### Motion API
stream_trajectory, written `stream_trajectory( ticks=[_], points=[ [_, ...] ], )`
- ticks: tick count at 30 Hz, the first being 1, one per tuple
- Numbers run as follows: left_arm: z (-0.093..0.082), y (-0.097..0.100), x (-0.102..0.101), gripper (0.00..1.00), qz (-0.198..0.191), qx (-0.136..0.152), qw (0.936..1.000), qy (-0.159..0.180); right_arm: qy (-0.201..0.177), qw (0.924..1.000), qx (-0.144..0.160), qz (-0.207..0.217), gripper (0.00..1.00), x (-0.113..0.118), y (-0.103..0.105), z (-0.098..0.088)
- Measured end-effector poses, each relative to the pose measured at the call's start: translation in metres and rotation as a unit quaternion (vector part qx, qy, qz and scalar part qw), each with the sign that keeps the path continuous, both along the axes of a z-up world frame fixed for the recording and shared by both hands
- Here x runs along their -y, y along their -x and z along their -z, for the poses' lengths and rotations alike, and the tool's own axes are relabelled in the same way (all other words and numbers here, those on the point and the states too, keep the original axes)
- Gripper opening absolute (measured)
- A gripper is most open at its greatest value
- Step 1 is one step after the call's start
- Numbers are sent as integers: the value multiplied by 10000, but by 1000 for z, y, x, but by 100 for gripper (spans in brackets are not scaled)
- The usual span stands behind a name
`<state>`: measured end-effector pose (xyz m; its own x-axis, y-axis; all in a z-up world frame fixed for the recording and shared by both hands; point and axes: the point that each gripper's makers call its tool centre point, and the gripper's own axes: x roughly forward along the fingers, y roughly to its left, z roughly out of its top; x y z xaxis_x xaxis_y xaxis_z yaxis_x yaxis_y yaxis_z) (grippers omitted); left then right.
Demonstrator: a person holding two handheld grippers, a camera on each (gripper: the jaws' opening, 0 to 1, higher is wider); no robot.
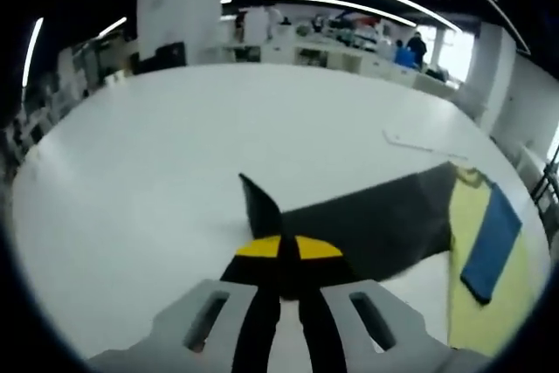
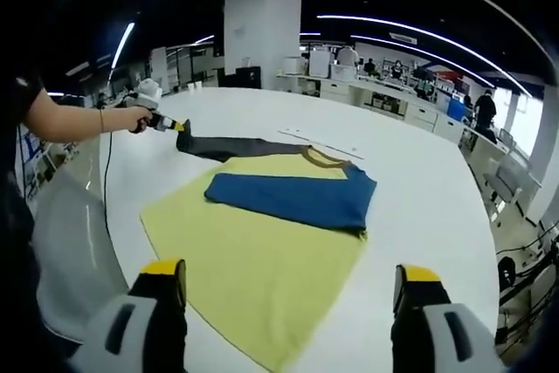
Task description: Fold the garment on the visible template until the final outline fits inside the template.
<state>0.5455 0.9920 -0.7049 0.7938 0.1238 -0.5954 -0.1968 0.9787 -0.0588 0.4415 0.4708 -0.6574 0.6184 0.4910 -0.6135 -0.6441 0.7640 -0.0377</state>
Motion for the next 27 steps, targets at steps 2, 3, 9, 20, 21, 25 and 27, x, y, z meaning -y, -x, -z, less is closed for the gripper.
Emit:
stream_trajectory(
  ticks=[2, 3, 9, 20, 21, 25, 27],
  points=[
    [1, -4, -1, 1, -19, 68, 9998, 163, -8, 10000, 55, -2, 99, 0, -2, -4],
    [-2, -6, 3, 1, 7, 108, 9998, 178, -26, 10000, 89, 25, 99, 1, -4, -6],
    [-19, -19, 38, 1, 140, 363, 9976, 578, -165, 9998, 101, 68, 100, 1, -6, -4],
    [-40, -46, 97, 1, 445, 589, 9925, 977, -272, 9996, 47, 18, 100, -4, -5, -1],
    [-41, -48, 102, 1, 482, 602, 9918, 1016, -279, 9996, 53, 28, 100, -4, -6, 0],
    [-49, -56, 127, 1, 747, 630, 9894, 1078, -267, 9996, -2, 44, 100, -2, -4, 3],
    [-51, -58, 136, 1, 848, 603, 9890, 1049, -263, 9996, -16, 48, 100, -2, -4, 3]
  ],
)
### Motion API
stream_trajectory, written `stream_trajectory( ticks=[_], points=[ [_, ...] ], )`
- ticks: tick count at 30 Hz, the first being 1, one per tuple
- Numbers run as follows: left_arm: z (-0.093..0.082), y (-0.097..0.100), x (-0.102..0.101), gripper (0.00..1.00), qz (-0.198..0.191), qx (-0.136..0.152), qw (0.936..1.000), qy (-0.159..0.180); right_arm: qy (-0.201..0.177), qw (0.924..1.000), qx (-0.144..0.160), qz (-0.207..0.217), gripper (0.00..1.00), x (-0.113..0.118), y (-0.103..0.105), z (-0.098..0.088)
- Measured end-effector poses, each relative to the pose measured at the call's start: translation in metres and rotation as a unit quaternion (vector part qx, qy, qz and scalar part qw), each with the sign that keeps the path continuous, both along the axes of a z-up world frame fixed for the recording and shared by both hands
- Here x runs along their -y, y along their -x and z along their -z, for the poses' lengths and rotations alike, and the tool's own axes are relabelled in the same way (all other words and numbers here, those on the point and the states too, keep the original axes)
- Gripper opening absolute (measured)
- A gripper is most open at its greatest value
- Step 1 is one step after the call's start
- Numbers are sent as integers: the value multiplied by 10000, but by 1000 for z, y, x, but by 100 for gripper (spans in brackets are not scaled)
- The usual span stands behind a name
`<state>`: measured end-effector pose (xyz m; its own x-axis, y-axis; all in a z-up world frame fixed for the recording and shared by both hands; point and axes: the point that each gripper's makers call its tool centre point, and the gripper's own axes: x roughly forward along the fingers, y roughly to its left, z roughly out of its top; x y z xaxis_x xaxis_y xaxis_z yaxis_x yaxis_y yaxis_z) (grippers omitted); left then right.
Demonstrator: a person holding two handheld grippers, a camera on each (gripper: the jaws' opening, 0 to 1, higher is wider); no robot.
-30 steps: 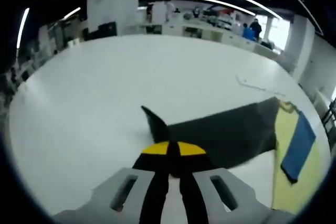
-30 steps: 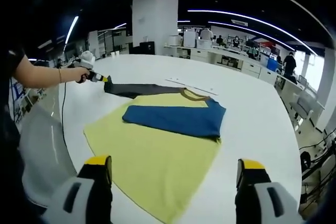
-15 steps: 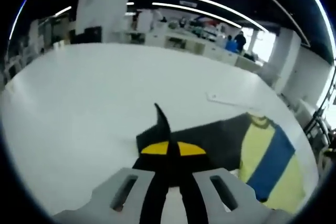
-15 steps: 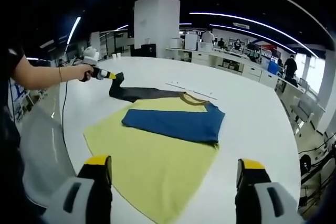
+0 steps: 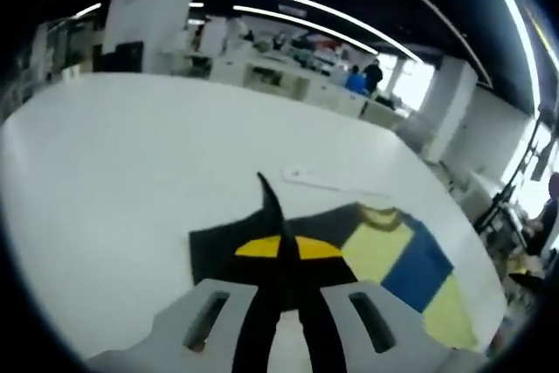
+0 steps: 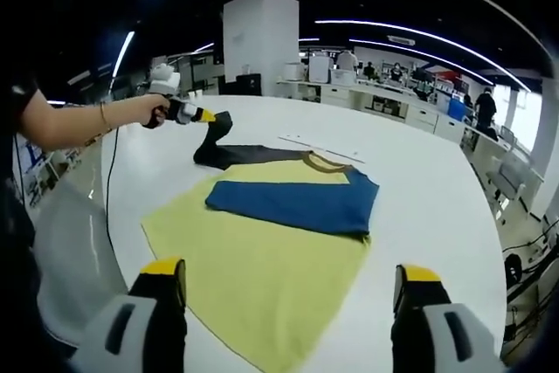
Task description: Fold the garment on the visible template until the final outline fits inside the template.
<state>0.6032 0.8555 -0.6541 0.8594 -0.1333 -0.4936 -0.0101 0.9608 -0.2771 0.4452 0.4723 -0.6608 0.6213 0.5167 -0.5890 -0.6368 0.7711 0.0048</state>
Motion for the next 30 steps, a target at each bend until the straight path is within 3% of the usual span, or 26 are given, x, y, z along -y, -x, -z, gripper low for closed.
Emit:
stream_trajectory(
  ticks=[13, 27, 30],
  points=[
    [-21, -17, 54, 1, 542, 155, 9984, -2, -71, 10000, -41, -34, 100, -7, 1, 4],
    [-23, -27, 125, 1, 1236, 147, 9922, 42, -96, 9998, -137, 51, 100, -3, 5, 10],
    [-27, -29, 144, 1, 1413, 261, 9895, 184, -104, 9997, -182, 84, 100, -2, 8, 12]
  ],
)
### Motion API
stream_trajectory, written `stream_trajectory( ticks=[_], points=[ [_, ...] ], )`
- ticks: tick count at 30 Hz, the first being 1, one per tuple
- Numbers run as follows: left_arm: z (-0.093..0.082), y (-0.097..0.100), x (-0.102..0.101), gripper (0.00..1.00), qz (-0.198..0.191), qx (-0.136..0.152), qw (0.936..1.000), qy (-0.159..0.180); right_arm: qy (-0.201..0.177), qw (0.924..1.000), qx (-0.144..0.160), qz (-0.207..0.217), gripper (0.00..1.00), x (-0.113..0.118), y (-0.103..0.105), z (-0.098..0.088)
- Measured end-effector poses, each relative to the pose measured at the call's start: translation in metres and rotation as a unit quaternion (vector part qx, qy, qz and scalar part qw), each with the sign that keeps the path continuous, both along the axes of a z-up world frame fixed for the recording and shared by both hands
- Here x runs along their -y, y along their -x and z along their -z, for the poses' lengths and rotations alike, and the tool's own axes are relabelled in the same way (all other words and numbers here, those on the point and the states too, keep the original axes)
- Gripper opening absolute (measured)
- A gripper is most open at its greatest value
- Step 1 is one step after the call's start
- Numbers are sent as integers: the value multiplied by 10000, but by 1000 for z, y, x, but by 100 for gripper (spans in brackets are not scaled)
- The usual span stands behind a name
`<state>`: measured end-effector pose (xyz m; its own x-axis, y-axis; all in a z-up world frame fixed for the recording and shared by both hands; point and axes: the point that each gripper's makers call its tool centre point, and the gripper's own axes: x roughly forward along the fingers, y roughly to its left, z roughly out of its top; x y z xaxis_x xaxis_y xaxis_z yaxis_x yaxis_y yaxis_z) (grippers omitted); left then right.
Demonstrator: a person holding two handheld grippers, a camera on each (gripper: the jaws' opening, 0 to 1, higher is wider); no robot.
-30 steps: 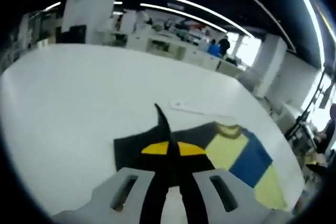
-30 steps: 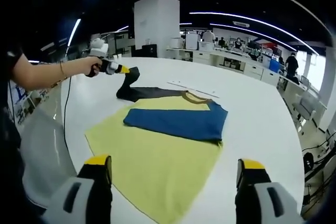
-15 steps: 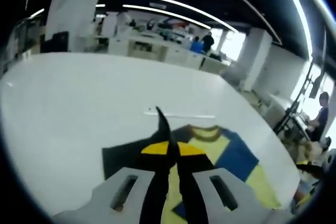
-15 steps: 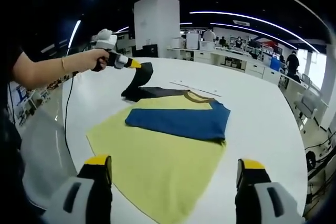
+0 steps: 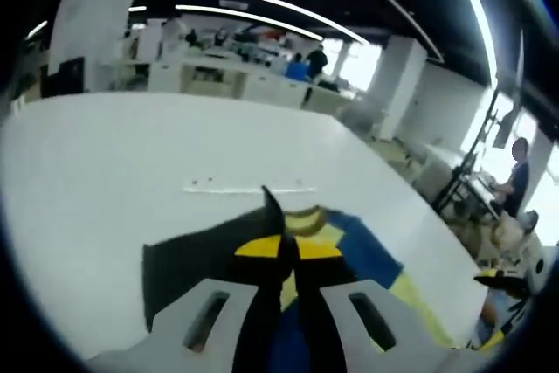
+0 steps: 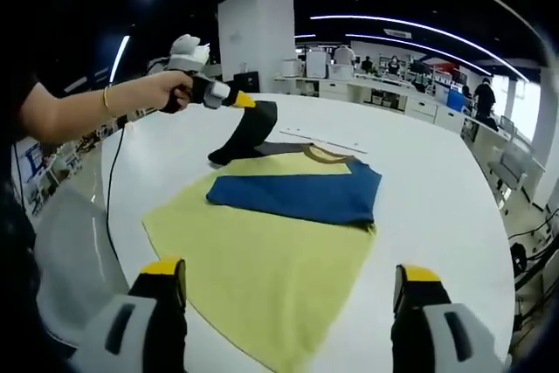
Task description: Fold the garment on the visible template until the final outline fits inside the template.
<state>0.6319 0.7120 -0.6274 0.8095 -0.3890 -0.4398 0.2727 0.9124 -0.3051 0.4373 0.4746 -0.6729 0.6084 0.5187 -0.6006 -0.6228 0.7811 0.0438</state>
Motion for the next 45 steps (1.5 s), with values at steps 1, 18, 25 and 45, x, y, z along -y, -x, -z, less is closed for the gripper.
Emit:
stream_trajectory(
  ticks=[1, 18, 25, 45],
  points=[
    [0, -1, 4, 1, 5, -16, 10000, 16, -8, 10000, -17, 17, 100, 0, 0, 1],
    [0, -6, 87, 1, 829, 110, 9965, 26, 67, 9998, -116, 175, 100, 14, -5, 7],
    [7, -3, 112, 1, 1069, 52, 9942, 69, 76, 9995, -186, 236, 100, 19, -3, 12],
    [22, 13, 179, 1, 1677, -71, 9847, 472, 99, 9985, -428, 328, 99, 24, 3, 29]
  ],
)
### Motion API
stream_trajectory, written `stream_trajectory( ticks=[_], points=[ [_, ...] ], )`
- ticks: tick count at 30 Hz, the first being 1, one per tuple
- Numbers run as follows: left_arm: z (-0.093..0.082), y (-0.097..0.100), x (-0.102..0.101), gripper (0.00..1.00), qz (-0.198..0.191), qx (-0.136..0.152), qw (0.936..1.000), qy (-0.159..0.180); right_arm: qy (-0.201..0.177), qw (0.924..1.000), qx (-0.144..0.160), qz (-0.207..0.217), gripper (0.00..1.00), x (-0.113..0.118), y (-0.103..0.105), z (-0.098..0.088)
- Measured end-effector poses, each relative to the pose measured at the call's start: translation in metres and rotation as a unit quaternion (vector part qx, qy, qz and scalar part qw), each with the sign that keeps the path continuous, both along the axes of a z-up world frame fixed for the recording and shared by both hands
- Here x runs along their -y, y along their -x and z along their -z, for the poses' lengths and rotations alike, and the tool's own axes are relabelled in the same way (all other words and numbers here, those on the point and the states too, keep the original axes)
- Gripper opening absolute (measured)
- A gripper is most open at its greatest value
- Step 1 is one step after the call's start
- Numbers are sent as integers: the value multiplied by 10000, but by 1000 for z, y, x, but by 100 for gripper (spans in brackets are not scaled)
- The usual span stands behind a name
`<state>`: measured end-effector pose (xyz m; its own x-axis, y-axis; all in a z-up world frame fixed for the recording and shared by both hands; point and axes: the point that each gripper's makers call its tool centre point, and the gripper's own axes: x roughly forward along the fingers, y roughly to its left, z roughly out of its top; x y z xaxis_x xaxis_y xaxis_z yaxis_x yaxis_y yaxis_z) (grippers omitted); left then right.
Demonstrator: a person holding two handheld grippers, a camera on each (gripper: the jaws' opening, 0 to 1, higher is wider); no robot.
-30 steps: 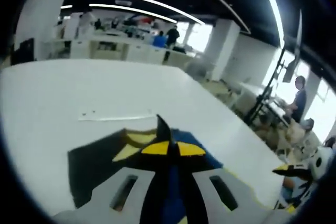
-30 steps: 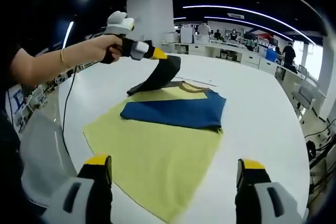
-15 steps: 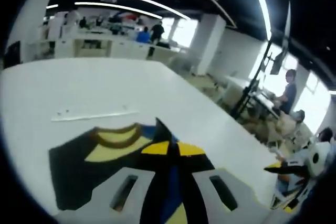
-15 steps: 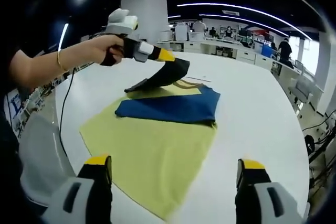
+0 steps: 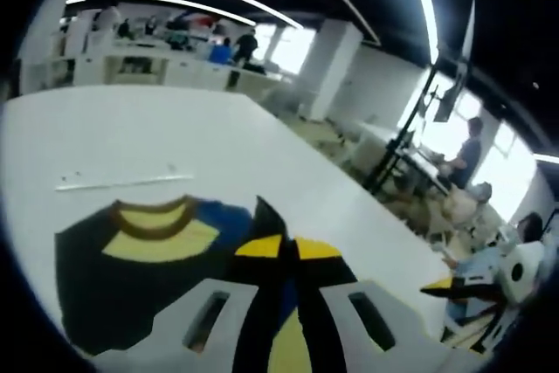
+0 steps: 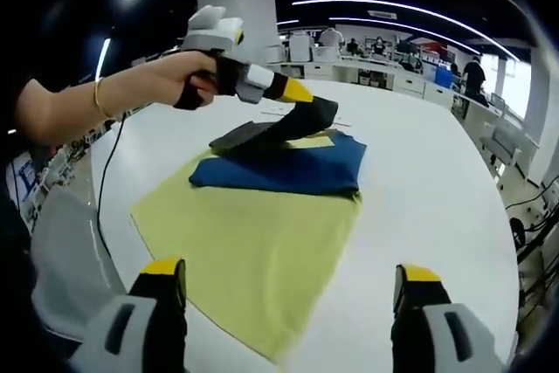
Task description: Fold the garment on the visible template until the final outline fits inside the template.
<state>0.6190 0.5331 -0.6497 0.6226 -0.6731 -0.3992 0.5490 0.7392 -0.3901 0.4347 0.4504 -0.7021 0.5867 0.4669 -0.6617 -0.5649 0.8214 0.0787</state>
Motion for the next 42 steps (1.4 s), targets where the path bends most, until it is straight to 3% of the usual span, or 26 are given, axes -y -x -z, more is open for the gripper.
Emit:
stream_trajectory(
  ticks=[10, 16, 19, 21, 26, 35, 39, 41, 42],
  points=[
    [43, 14, 21, 1, 390, -189, 9984, -365, -26, 9999, -80, 106, 99, 4, 1, 6],
    [74, 22, 30, 1, 490, -559, 9964, -419, -57, 9997, -114, 194, 99, 8, 0, 11],
    [74, 27, 35, 1, 554, -603, 9961, -343, -57, 9996, -138, 242, 99, 10, 0, 13],
    [73, 29, 40, 1, 691, -481, 9956, -416, -61, 9995, -151, 267, 99, 11, -1, 15],
    [87, 31, 43, 0, 807, -551, 9943, -420, -121, 9995, -140, 271, 99, 9, -4, 15],
    [99, 57, 56, 0, 1472, -587, 9853, -633, -132, 9992, -182, 316, 99, 11, -8, 19],
    [102, 58, 57, 13, 1533, -485, 9843, -733, -155, 9992, -152, 326, 99, 10, -12, 17],
    [95, 54, 57, 23, 1514, -223, 9857, -703, -171, 9992, -133, 351, 99, 10, -13, 16],
    [89, 47, 55, 30, 1446, 98, 9865, -762, -173, 9991, -133, 362, 99, 11, -14, 16]
  ],
)
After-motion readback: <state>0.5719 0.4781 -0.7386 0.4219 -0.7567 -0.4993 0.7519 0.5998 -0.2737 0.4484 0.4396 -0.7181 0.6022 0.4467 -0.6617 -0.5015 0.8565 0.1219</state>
